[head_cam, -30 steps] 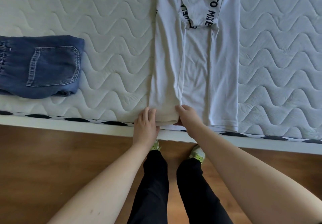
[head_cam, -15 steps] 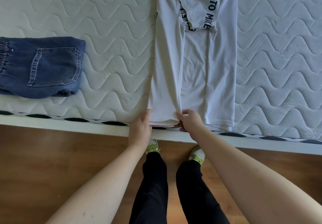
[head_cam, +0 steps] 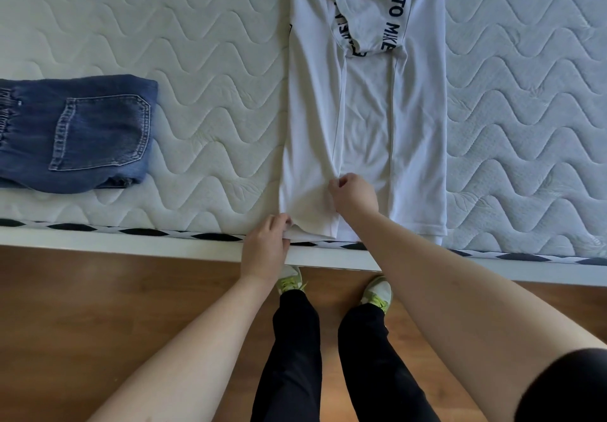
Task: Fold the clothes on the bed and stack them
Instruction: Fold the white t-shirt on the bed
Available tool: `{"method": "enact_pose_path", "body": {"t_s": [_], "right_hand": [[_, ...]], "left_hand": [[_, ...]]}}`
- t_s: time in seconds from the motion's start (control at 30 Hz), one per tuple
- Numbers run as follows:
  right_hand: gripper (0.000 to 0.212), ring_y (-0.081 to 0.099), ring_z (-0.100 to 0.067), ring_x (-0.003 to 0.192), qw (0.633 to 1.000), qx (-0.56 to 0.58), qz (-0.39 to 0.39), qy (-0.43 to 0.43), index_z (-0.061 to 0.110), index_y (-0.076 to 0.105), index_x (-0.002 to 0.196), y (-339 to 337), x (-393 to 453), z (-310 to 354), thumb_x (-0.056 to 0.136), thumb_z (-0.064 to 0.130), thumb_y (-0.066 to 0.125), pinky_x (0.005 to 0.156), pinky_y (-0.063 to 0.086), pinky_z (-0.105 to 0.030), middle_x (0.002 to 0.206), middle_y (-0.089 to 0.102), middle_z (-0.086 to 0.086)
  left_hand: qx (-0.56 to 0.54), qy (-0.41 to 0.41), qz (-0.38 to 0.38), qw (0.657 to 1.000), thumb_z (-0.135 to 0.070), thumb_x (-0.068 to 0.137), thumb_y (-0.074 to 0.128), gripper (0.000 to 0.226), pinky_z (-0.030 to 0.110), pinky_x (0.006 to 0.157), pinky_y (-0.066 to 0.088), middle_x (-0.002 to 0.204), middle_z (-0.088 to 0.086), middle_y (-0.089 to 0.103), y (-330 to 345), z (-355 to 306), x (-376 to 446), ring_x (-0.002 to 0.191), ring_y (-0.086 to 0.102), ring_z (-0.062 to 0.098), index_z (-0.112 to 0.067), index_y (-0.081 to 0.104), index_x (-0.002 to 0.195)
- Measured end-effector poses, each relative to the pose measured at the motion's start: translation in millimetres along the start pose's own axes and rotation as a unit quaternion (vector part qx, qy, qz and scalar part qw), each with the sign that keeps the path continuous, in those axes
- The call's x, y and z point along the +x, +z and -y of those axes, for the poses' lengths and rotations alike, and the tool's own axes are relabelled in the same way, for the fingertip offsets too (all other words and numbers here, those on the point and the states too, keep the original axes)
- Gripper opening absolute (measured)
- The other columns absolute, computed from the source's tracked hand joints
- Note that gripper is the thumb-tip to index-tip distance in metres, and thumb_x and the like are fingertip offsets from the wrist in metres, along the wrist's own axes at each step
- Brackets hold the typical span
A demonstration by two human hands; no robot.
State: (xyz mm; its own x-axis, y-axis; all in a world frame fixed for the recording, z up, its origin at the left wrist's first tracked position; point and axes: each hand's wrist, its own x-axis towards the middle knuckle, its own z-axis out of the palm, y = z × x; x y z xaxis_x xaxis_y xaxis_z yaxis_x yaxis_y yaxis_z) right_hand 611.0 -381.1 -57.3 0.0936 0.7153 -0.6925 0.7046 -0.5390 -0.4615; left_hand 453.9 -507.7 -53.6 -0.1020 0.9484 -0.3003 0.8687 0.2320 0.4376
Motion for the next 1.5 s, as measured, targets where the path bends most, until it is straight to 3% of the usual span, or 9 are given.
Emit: {"method": "enact_pose_path", "body": {"t_s": [0.3, 0.4, 0.57, 0.83, 1.03, 1.17, 1.23, 1.37, 1.5], "right_hand": [[0.037, 0.063, -0.031, 0.072, 0.995, -0.067, -0.030, -0.062, 0.007, 0.061, 0.084, -23, 0, -24, 0.101, 0.034, 0.042, 0.062, 0.053, -0.037, 0.078, 0.068, -0.007], [0.034, 0.065, -0.029, 0.072, 0.997, -0.033, -0.024, -0.070, 0.010, 0.061, 0.089, -19, 1, -26, 0.102, 0.034, 0.041, 0.067, 0.055, -0.041, 0.080, 0.067, -0.005], [0.021, 0.068, -0.020, 0.074, 0.997, 0.050, -0.004, -0.056, 0.021, 0.057, 0.108, -10, -2, -24, 0.098, 0.037, 0.049, 0.061, 0.053, -0.033, 0.089, 0.066, 0.005], [0.024, 0.049, -0.006, 0.045, 0.990, 0.098, 0.100, -0.011, 0.017, 0.064, 0.098, -6, -5, -21, 0.096, 0.039, 0.055, 0.050, 0.039, -0.022, 0.059, 0.063, 0.001], [0.016, 0.040, -0.007, 0.039, 0.975, 0.188, 0.118, -0.008, 0.015, 0.065, 0.090, -8, -6, -24, 0.096, 0.028, 0.058, 0.044, 0.035, -0.019, 0.053, 0.049, 0.010], [0.034, 0.047, -0.011, 0.048, 0.993, 0.101, 0.062, -0.006, 0.015, 0.059, 0.071, -12, -6, -30, 0.097, 0.036, 0.051, 0.042, 0.036, -0.017, 0.054, 0.053, 0.006], [0.031, 0.055, -0.018, 0.057, 0.999, 0.039, 0.023, -0.021, 0.012, 0.060, 0.079, -13, -6, -33, 0.096, 0.035, 0.049, 0.047, 0.041, -0.024, 0.064, 0.060, 0.001], [0.016, 0.060, -0.017, 0.063, 0.997, -0.016, -0.007, -0.081, 0.025, 0.055, 0.109, -15, -13, -34, 0.098, 0.034, 0.049, 0.053, 0.047, -0.028, 0.079, 0.062, 0.008], [0.021, 0.058, -0.019, 0.089, 0.970, -0.133, -0.068, -0.190, 0.019, 0.062, 0.114, -25, -21, -54, 0.099, 0.028, 0.050, 0.077, 0.043, -0.031, 0.097, 0.062, 0.004]], "left_hand": [[-0.073, -0.088, -0.003, 0.993, -0.001, 0.084, 0.057, 0.033, 0.037, 0.068, 0.046, 0.105, 0.005, 0.062, 8, 4, 5, 0.091, 0.060, 0.029, -0.012, 0.055, 0.115], [-0.056, -0.054, 0.027, 0.997, -0.007, 0.082, 0.066, 0.032, 0.037, 0.071, 0.044, 0.102, 0.007, 0.060, 7, 4, 7, 0.092, 0.059, 0.029, -0.011, 0.057, 0.113], [-0.009, 0.009, 0.015, 1.000, -0.025, 0.077, 0.077, 0.032, 0.038, 0.075, 0.047, 0.100, 0.007, 0.053, 4, 9, 8, 0.087, 0.054, 0.027, -0.011, 0.063, 0.102], [0.027, 0.063, 0.018, 0.997, -0.054, 0.081, 0.064, 0.047, 0.039, 0.078, 0.045, 0.102, 0.004, 0.054, 5, -1, 13, 0.092, 0.054, 0.025, -0.014, 0.063, 0.105], [0.052, 0.059, 0.013, 0.997, -0.023, 0.082, 0.074, 0.023, 0.042, 0.076, 0.043, 0.099, 0.007, 0.062, 4, -6, 22, 0.090, 0.060, 0.032, -0.011, 0.067, 0.101], [0.061, 0.095, 0.007, 0.994, -0.011, 0.077, 0.077, 0.016, 0.039, 0.069, 0.043, 0.084, 0.003, 0.063, -1, -7, 22, 0.078, 0.062, 0.029, -0.011, 0.065, 0.088], [0.068, 0.126, -0.002, 0.990, -0.007, 0.075, 0.078, 0.016, 0.038, 0.065, 0.044, 0.078, 0.002, 0.062, -2, -11, 21, 0.072, 0.062, 0.026, -0.011, 0.065, 0.083], [0.114, 0.175, 0.000, 0.978, 0.007, 0.066, 0.074, 0.030, 0.036, 0.061, 0.045, 0.077, 0.005, 0.060, -2, -14, 18, 0.068, 0.061, 0.027, -0.011, 0.070, 0.090], [0.134, 0.129, 0.002, 0.983, -0.002, 0.068, 0.076, 0.020, 0.035, 0.061, 0.044, 0.073, 0.003, 0.062, -2, -17, 15, 0.067, 0.061, 0.027, -0.011, 0.069, 0.084]]}}
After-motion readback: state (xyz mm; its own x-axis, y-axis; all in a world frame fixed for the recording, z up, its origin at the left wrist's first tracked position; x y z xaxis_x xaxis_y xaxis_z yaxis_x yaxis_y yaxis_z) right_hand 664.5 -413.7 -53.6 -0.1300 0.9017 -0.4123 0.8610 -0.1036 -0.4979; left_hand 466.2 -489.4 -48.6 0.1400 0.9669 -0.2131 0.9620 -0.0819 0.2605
